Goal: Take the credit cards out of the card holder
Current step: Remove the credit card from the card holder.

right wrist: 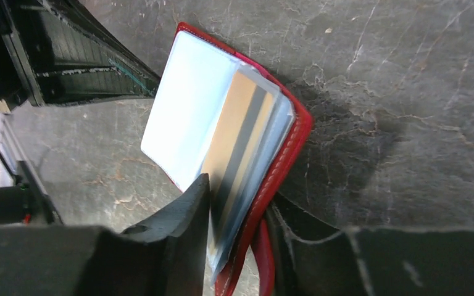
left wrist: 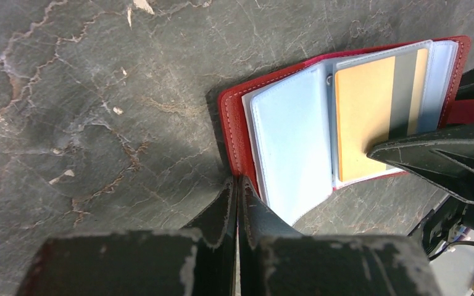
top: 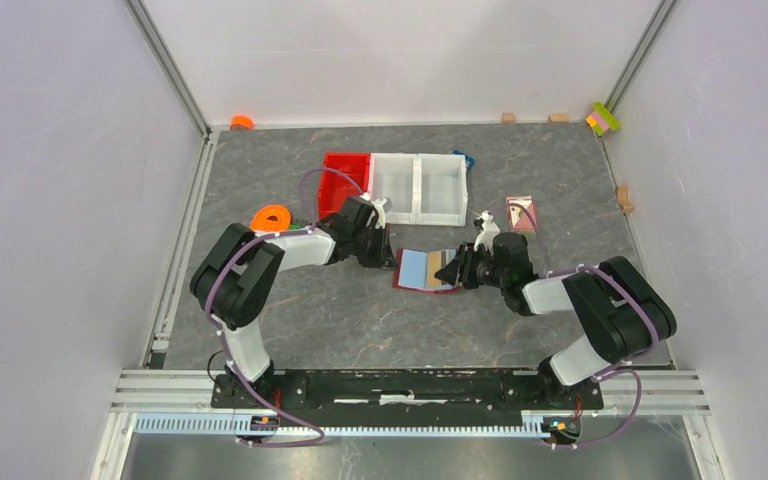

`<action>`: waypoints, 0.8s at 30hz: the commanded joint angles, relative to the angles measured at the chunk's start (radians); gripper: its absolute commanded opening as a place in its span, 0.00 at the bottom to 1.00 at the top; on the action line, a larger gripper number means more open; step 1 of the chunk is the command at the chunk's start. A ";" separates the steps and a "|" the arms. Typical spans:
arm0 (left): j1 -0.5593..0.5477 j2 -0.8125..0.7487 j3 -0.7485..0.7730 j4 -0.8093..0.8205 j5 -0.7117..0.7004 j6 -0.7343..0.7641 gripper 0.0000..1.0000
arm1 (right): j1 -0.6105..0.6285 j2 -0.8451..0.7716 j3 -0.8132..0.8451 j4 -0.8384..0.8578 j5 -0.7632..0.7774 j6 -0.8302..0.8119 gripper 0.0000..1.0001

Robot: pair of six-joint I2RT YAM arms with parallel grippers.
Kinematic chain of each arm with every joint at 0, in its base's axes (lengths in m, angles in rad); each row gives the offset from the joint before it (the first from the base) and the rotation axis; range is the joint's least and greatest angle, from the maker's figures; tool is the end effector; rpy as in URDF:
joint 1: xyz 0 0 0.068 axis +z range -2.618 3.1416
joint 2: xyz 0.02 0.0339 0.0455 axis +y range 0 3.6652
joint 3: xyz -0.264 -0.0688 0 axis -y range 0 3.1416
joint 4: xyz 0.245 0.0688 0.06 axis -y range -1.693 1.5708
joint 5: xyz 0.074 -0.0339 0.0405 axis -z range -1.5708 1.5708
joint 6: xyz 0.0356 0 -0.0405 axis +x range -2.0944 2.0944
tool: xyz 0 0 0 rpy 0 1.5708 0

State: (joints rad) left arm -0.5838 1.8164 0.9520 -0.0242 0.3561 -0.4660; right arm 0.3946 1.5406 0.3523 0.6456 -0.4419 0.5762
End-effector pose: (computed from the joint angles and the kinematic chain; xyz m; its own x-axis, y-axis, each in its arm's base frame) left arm 0.2907 -0.2069 0.1388 -0.8931 0.0853 -0.4417 0.3344 0.7826 -0.5250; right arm 0.2250 0.1102 0.1176 -0.7733 0.2115 -0.5977 -0.3151 0.6899 0.6518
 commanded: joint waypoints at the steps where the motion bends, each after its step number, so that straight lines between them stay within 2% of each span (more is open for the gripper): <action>1: 0.004 -0.021 0.005 -0.006 -0.047 0.064 0.02 | -0.004 0.037 0.069 -0.032 -0.060 0.032 0.31; 9: 0.004 -0.053 -0.003 -0.025 -0.114 0.073 0.02 | 0.002 0.086 0.179 -0.161 -0.052 -0.041 0.17; 11: 0.005 -0.061 -0.011 -0.017 -0.125 0.073 0.02 | 0.005 0.103 0.203 -0.198 -0.057 -0.063 0.16; 13: 0.006 -0.061 -0.012 -0.016 -0.133 0.073 0.02 | 0.011 0.116 0.224 -0.232 -0.052 -0.083 0.00; 18: 0.010 -0.062 -0.013 -0.015 -0.154 0.070 0.02 | 0.020 0.110 0.197 -0.174 -0.050 -0.022 0.00; 21: 0.015 -0.069 -0.019 -0.015 -0.168 0.068 0.02 | 0.028 0.149 0.269 -0.319 0.001 -0.012 0.00; 24: 0.016 -0.072 -0.024 -0.014 -0.172 0.067 0.02 | 0.050 0.148 0.252 -0.276 0.035 -0.004 0.00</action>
State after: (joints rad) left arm -0.5770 1.7805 0.9413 -0.0410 0.2253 -0.4397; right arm 0.4080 1.6638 0.6010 0.4225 -0.4721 0.5770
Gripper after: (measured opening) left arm 0.029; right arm 0.191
